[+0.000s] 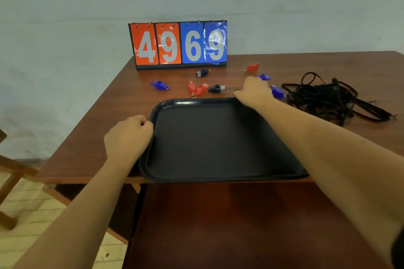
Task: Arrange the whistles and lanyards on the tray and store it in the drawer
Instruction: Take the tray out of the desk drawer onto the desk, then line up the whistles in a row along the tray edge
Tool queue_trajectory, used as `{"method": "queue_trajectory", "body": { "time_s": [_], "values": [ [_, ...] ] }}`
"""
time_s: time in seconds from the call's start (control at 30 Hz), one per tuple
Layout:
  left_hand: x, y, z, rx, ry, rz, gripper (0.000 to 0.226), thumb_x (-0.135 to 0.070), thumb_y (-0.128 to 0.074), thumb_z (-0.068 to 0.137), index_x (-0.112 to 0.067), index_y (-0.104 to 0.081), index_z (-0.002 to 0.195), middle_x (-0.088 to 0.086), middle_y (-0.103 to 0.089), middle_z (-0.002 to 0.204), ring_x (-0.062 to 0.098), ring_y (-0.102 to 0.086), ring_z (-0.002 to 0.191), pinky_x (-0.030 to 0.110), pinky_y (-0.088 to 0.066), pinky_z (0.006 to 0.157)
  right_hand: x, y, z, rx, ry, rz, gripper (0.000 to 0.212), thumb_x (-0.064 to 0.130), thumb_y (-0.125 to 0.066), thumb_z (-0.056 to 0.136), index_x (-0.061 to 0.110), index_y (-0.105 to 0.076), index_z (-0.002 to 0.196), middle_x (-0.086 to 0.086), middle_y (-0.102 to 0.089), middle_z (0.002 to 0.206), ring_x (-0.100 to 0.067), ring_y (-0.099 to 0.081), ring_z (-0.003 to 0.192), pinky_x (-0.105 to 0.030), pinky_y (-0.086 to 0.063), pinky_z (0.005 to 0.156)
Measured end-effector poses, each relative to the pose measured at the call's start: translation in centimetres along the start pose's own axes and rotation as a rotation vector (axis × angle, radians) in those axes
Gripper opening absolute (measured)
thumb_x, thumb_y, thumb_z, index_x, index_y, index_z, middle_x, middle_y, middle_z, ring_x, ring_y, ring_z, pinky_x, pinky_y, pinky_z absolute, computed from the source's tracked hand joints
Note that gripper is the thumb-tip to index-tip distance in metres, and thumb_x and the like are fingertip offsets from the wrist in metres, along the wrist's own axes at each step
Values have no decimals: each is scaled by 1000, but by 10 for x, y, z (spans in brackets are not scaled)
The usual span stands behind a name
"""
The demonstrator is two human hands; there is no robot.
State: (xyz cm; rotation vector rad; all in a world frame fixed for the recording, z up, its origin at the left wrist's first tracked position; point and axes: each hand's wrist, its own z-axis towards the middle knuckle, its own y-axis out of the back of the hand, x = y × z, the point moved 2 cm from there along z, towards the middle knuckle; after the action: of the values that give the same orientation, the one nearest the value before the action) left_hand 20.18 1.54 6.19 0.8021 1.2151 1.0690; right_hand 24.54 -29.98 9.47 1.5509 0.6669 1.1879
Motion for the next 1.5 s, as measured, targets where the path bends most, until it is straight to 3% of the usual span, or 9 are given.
{"method": "queue_trajectory", "body": {
  "time_s": [0.1,0.27,0.33,0.53,0.63,0.8,1.0,1.33,1.5],
  "values": [
    [0,0,3,-12,-13,-8,29,-26,-40,92,-17,-49,67,3,-51,64,17,-46,56,28,-30,52,-2,-5,14,57,-41,86,15,18,-60,97,5,-60,104,-14,-65,105,-23,-61,91,-34,-50,79],
    [-3,-2,10,1,-41,-19,29,-27,-40,92,-15,-51,68,4,-54,65,18,-47,56,29,-30,51,15,6,-4,-205,240,336,30,26,-58,101,18,-61,130,-2,-66,123,-15,-63,110,-28,-50,94],
    [0,-3,13,5,-54,-27,29,-28,-40,90,-14,-52,68,3,-56,65,19,-50,58,29,-31,53,34,5,-27,-174,338,474,34,32,-56,101,23,-58,134,2,-65,114,-8,-65,93,-19,-51,78],
    [-1,1,9,27,-89,-48,29,-27,-43,89,-15,-51,65,3,-53,62,18,-45,56,29,-29,51,69,-34,-64,85,358,339,28,25,-60,99,9,-64,122,-6,-68,100,-21,-65,88,-41,-55,89],
    [-1,0,7,27,-112,-60,28,-29,-43,87,-15,-51,64,3,-53,60,20,-47,56,29,-34,52,77,-45,-70,89,332,270,26,27,-66,95,9,-62,114,-6,-64,103,-22,-61,94,-34,-51,84],
    [-3,2,6,17,-75,-83,27,-33,-43,87,-18,-48,65,0,-53,62,18,-47,57,29,-31,52,97,-55,-68,81,295,188,31,42,-66,93,13,-61,83,0,-56,71,-15,-59,68,-34,-49,66],
    [-2,1,10,42,-63,-87,25,-44,-38,97,-30,-58,102,-9,-64,90,11,-54,75,30,-34,60,99,-58,-72,109,279,140,31,33,-61,93,17,-51,68,1,-49,64,-15,-51,59,-30,-41,55],
    [-1,-4,13,20,-127,-69,22,-40,-38,100,-28,-56,103,-8,-63,85,10,-56,73,29,-36,58,124,-62,-75,44,255,102,20,36,-57,97,17,-53,92,2,-55,76,-12,-54,65,-28,-44,60],
    [-1,-4,16,65,-98,-88,22,-44,-39,98,-31,-56,100,-9,-62,82,7,-57,71,27,-39,58,124,-63,-70,49,259,145,30,42,-57,96,16,-56,82,1,-55,71,-12,-55,63,-29,-46,60]
  ]
}}
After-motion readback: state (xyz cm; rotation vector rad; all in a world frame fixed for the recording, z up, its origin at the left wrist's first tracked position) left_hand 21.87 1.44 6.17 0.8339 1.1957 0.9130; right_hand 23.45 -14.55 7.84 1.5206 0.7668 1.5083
